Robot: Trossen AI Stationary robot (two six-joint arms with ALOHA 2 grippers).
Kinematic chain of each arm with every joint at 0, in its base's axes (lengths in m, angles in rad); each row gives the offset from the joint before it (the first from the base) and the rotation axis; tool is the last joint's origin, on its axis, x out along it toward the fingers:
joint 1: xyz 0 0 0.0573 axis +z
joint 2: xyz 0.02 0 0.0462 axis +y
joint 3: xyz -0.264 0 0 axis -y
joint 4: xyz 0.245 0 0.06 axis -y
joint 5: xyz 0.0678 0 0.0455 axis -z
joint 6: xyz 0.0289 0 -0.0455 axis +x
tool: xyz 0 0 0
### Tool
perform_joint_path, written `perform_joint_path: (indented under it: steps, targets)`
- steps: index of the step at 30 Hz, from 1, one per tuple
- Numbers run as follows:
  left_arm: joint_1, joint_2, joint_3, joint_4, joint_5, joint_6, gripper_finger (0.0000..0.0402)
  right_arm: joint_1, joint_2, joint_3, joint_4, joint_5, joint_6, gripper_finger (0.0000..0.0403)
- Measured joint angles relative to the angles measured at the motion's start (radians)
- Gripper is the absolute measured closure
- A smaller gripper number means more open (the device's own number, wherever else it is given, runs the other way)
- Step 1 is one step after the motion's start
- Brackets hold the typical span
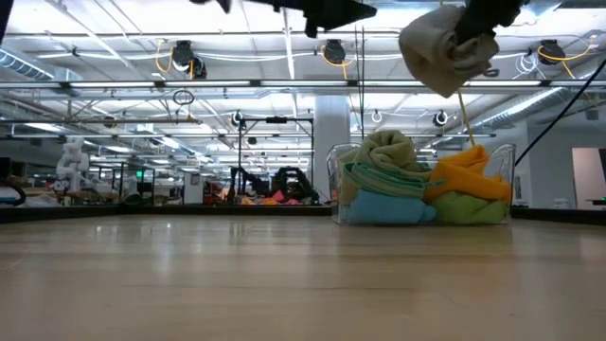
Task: Fold microfiber towels
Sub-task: Put the folded gray microfiber cloth into the transparent bin
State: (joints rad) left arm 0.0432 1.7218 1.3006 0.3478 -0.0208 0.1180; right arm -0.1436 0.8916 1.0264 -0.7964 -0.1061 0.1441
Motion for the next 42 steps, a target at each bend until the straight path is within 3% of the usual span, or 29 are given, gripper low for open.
perform_joint_path:
  steps: [6,17,22,30,33,37,42]
  targets:
    - [0.046,0.094,-0.001,0.150,0.099,-0.077,0.0081,-0.070,0.007,-0.076,0.120,-0.159,-0.027,0.0365]
    - [0.096,0.136,-0.001,0.125,0.183,-0.180,0.0090,-0.127,-0.017,-0.128,0.229,-0.165,-0.111,0.0365]
    - [0.096,0.161,0.000,0.208,0.189,-0.179,0.0091,-0.146,-0.038,-0.129,0.273,-0.239,-0.126,0.0365]
    - [0.116,0.162,0.000,0.191,0.308,-0.213,0.0092,-0.146,-0.082,-0.129,0.224,-0.236,-0.138,0.0365]
    - [0.115,0.159,-0.001,0.261,0.352,-0.257,0.0092,-0.146,-0.105,-0.129,0.210,-0.235,-0.138,0.0365]
    - [0.091,0.158,-0.001,0.323,0.315,-0.291,0.0087,-0.146,-0.125,-0.129,0.214,-0.239,-0.157,0.0365]
    - [0.050,0.158,-0.001,0.345,0.159,-0.305,0.0043,-0.146,-0.128,-0.129,0.230,-0.241,-0.187,0.0365]
